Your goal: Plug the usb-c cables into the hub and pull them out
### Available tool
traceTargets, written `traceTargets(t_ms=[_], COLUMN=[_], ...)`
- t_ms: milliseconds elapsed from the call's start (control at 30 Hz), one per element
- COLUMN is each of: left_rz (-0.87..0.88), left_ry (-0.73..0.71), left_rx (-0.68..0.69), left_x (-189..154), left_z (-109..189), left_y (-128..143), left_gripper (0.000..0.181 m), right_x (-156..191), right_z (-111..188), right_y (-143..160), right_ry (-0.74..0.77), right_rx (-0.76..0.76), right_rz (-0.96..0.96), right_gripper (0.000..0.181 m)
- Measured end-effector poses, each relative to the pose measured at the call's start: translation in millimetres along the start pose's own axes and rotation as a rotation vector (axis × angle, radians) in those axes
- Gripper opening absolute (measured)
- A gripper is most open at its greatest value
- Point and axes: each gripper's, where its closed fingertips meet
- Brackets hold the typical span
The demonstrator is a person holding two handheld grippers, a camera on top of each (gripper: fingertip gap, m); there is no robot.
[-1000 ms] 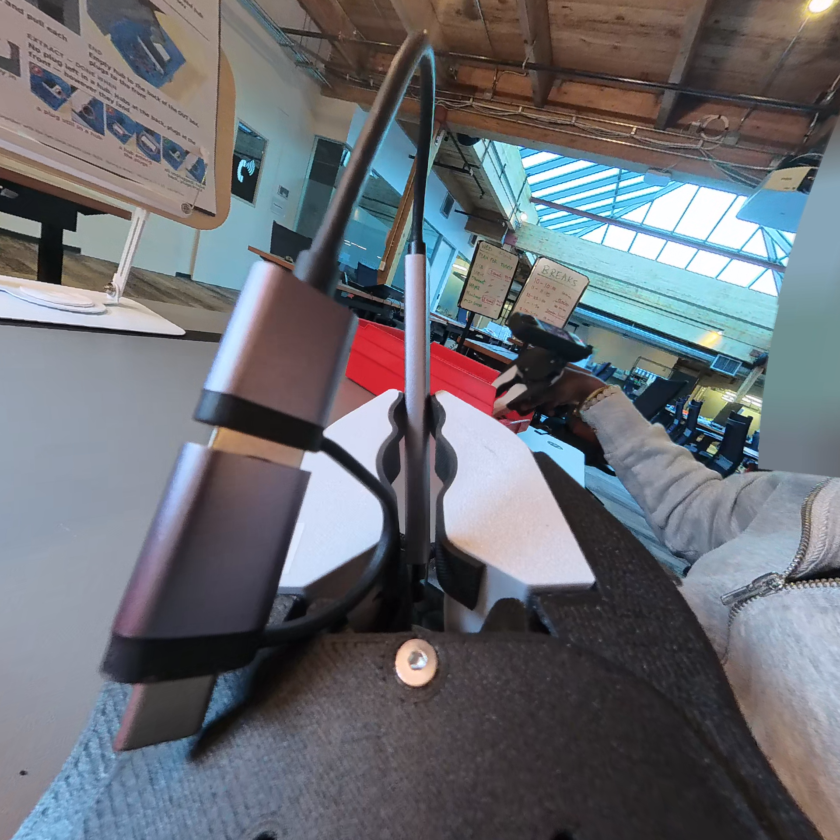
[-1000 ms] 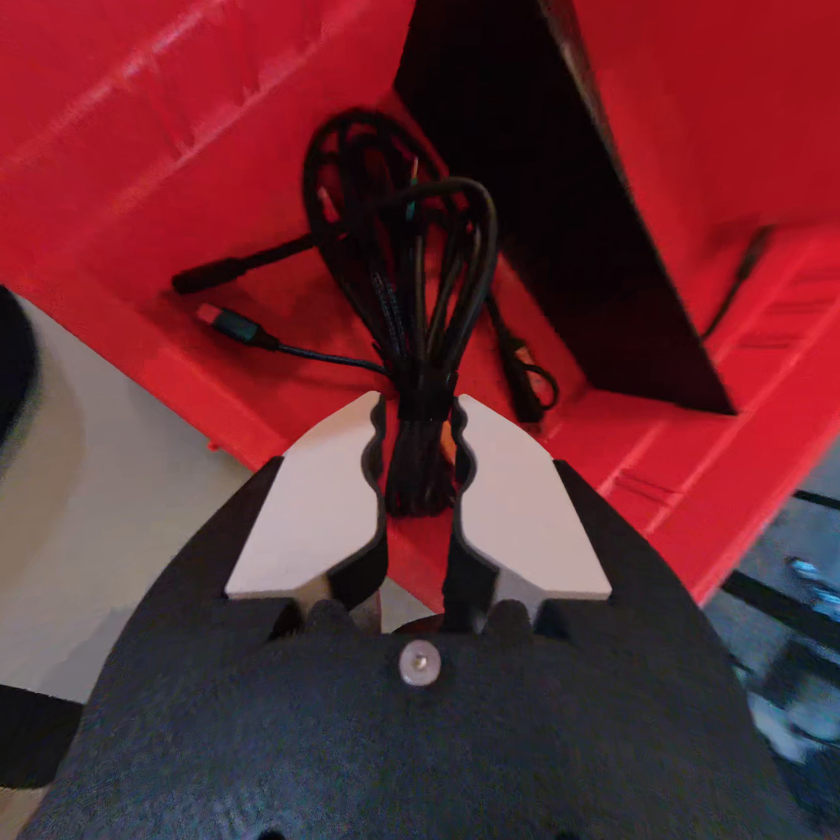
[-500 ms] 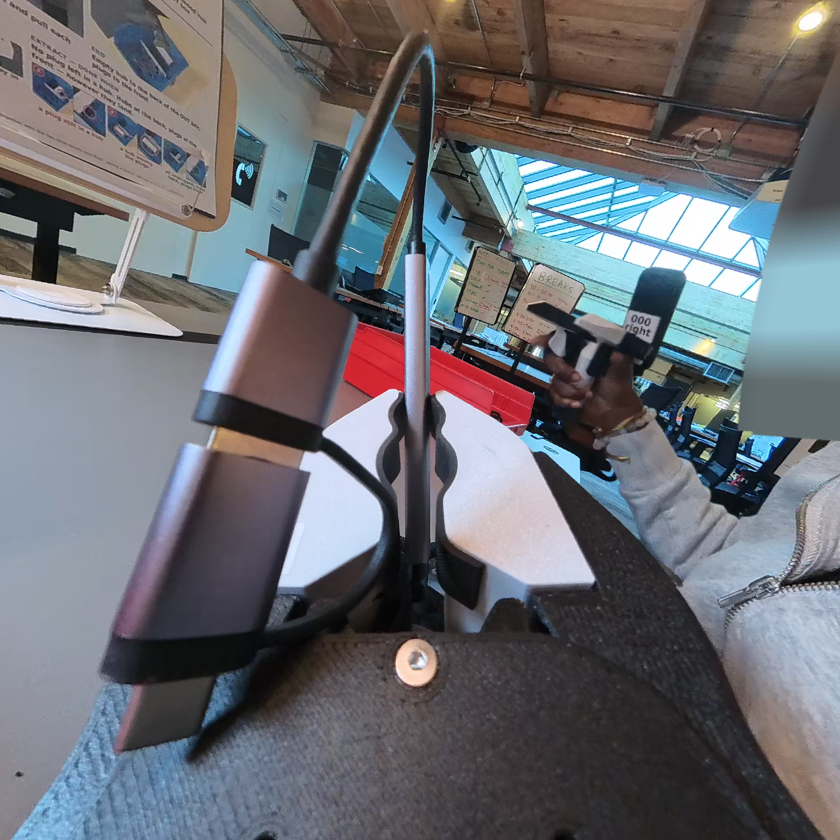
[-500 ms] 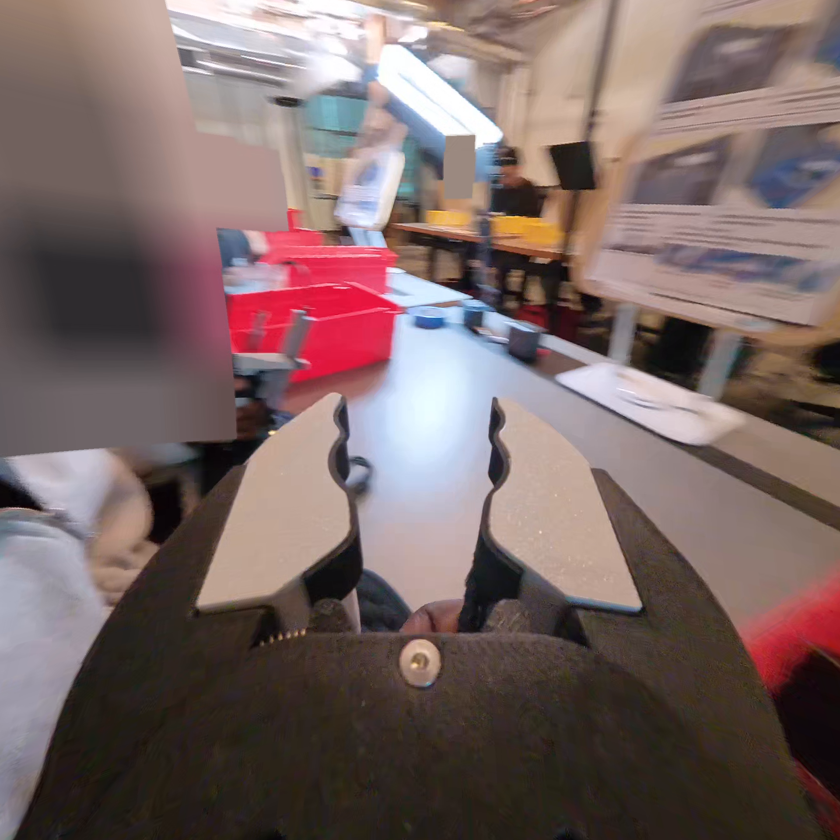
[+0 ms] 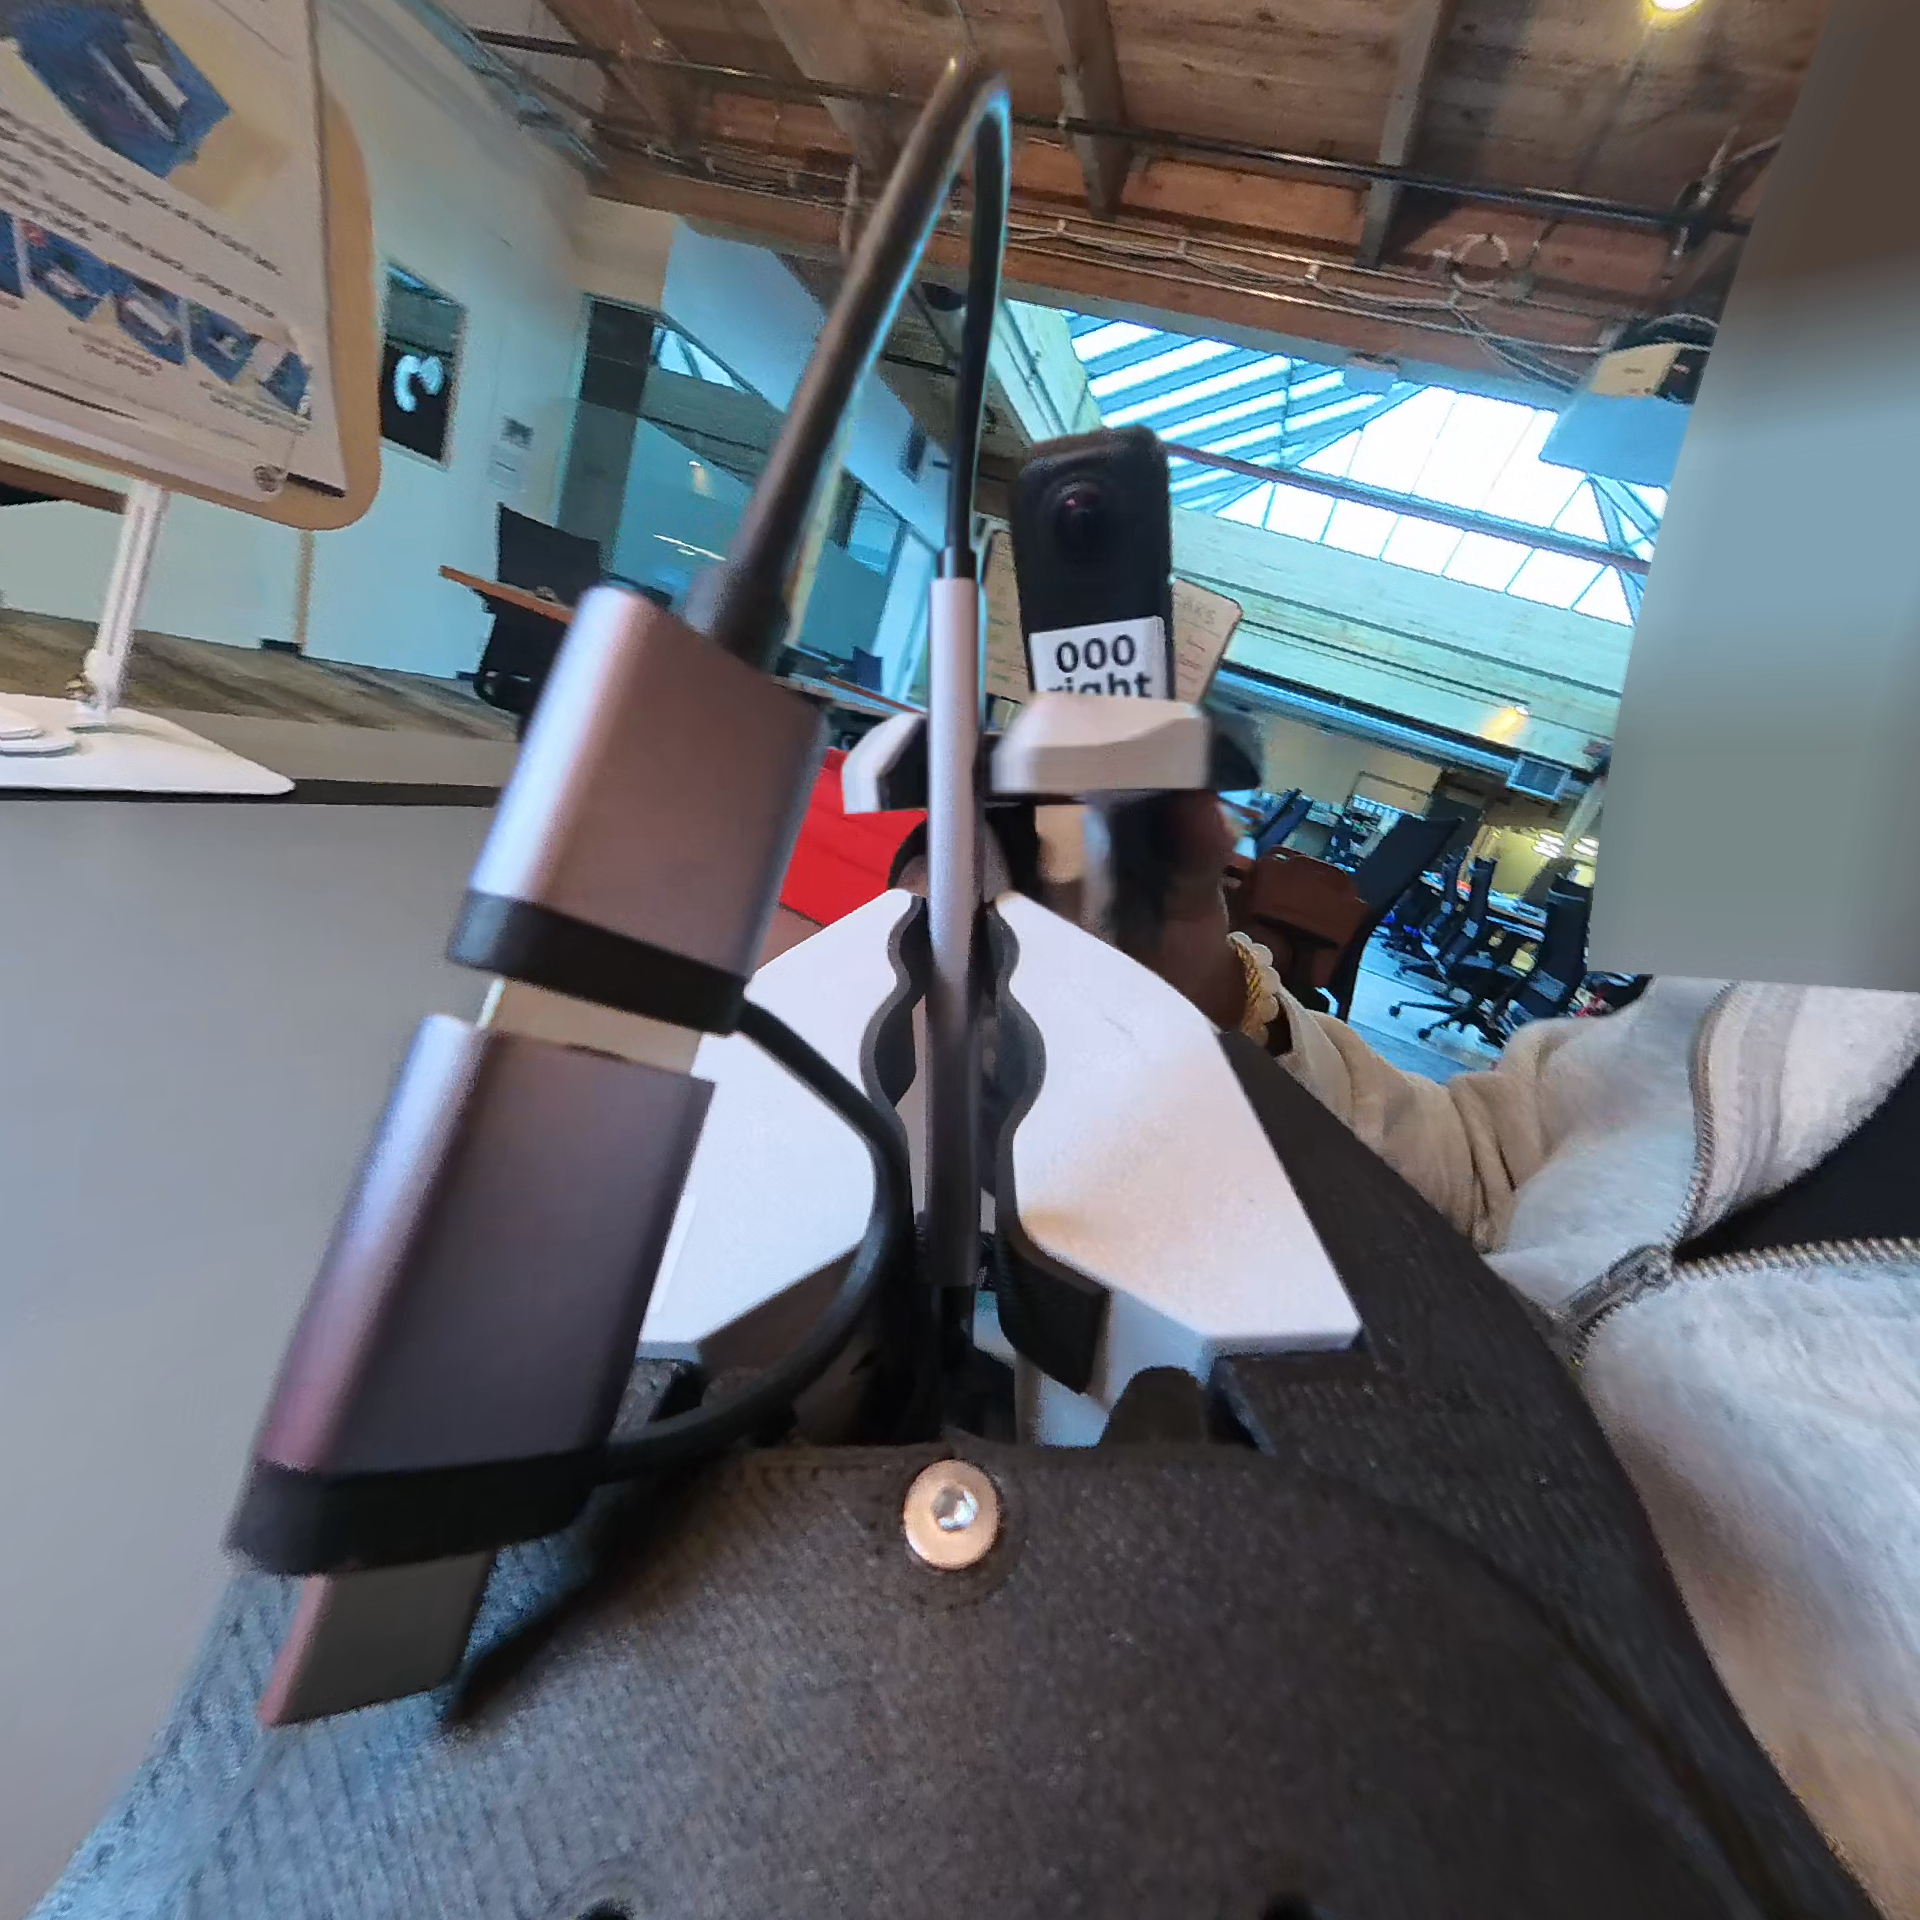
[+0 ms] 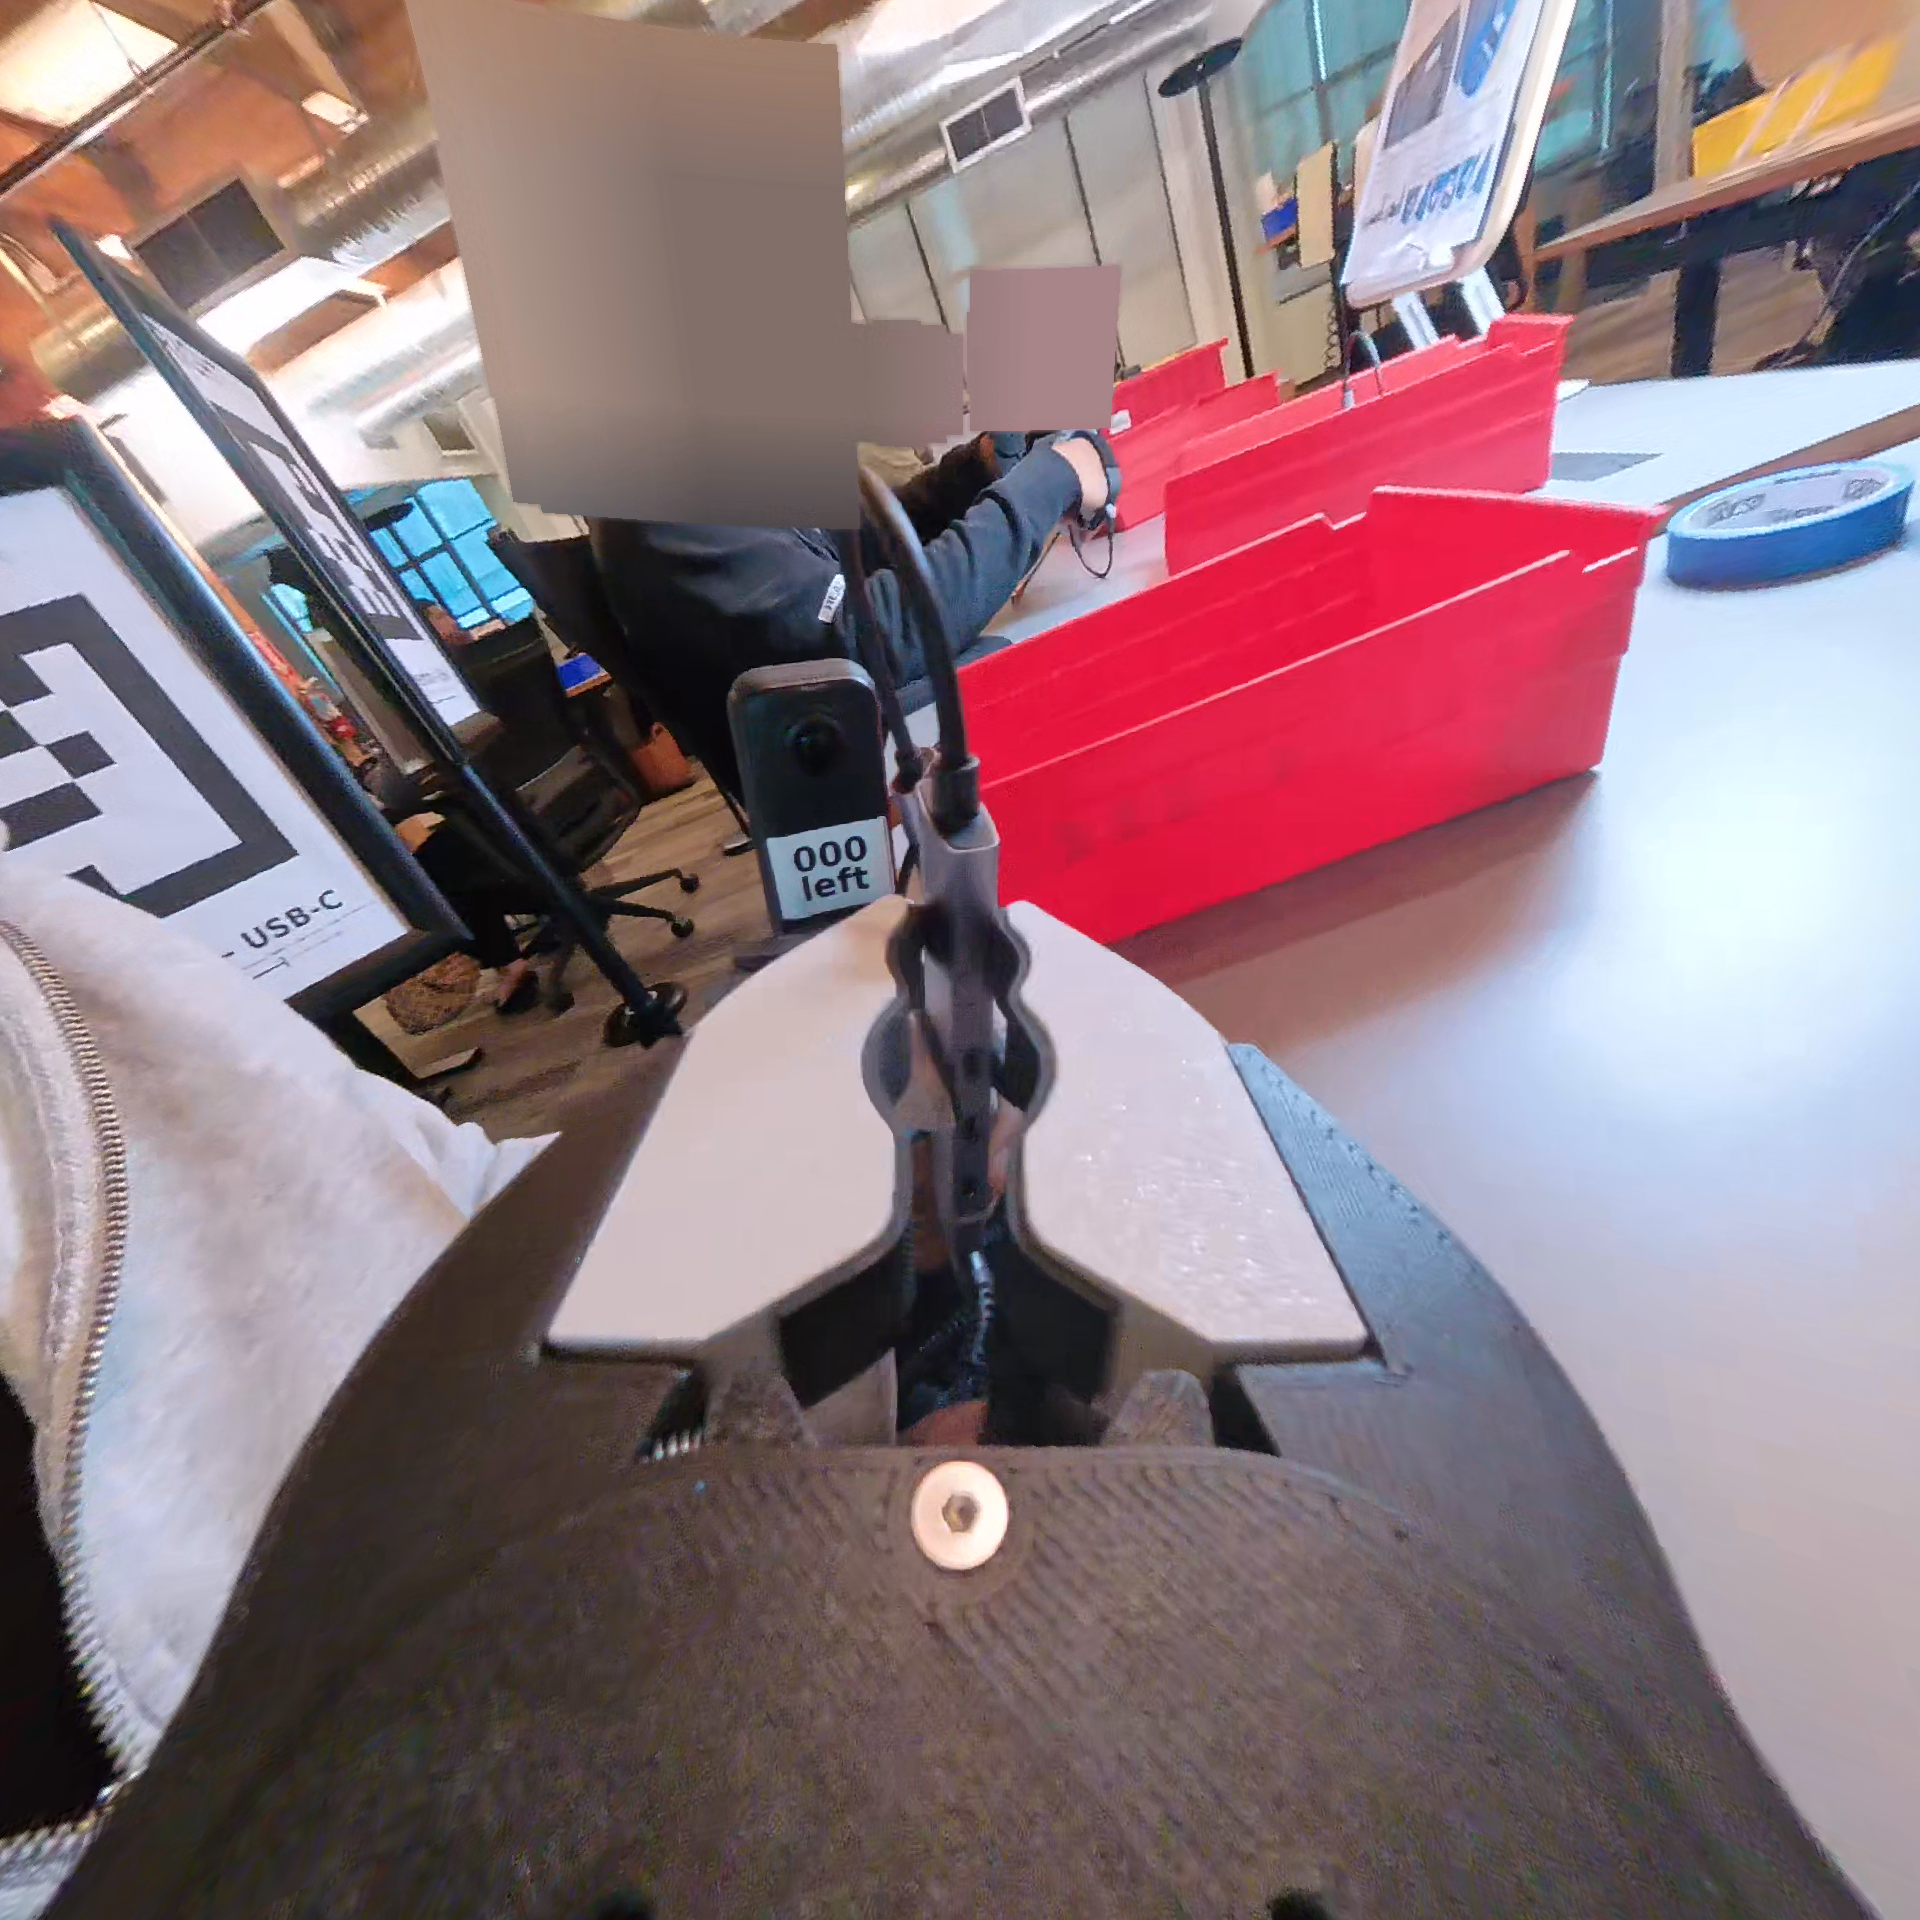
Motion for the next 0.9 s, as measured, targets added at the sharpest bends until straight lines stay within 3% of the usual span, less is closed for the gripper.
traceTargets(t_ms=[133,300,400,467,533,600,733,900], left_rz=[-0.047,-0.232,-0.299,-0.224,-0.153,-0.117,-0.045,0.190], left_ry=[0.080,0.189,0.163,0.136,0.098,0.001,-0.222,-0.372], left_rx=[0.024,0.241,0.260,0.187,0.073,0.007,-0.065,-0.245], left_x=[-14.3,-39.4,-40.8,-36.8,-30.9,-15.5,23.0,52.5], left_z=[-2.7,-12.7,-20.8,-24.5,-25.6,-25.2,-21.7,-16.3], left_y=[-0.3,19.5,17.1,5.7,-10.5,-20.8,-29.9,-26.8], left_gripper=[0.011,0.013,0.012,0.009,0.009,0.009,0.009,0.009], right_x=[12.2,31.9,36.3,38.3,27.9,20.9,22.5,11.9], right_z=[7.8,23.8,26.2,25.2,29.2,38.9,56.9,58.9], right_y=[3.8,2.2,-1.5,-12.2,-24.2,-29.1,-29.0,-1.1], right_ry=[-0.002,0.027,0.047,0.064,0.178,0.288,0.471,0.612], right_rx=[0.099,0.301,0.335,0.259,0.157,0.094,0.009,-0.012], right_rz=[0.062,0.147,0.194,0.238,0.345,0.491,0.672,0.593], right_gripper=[0.008,0.008,0.009,0.014,0.044,0.055,0.052,0.040])
Point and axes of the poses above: each gripper's, where its closed fingertips meet, z back along the fingers, y out of its underside, x = y × z across the jaws, and after that the axes turned 11 degrees about -z, right-handed
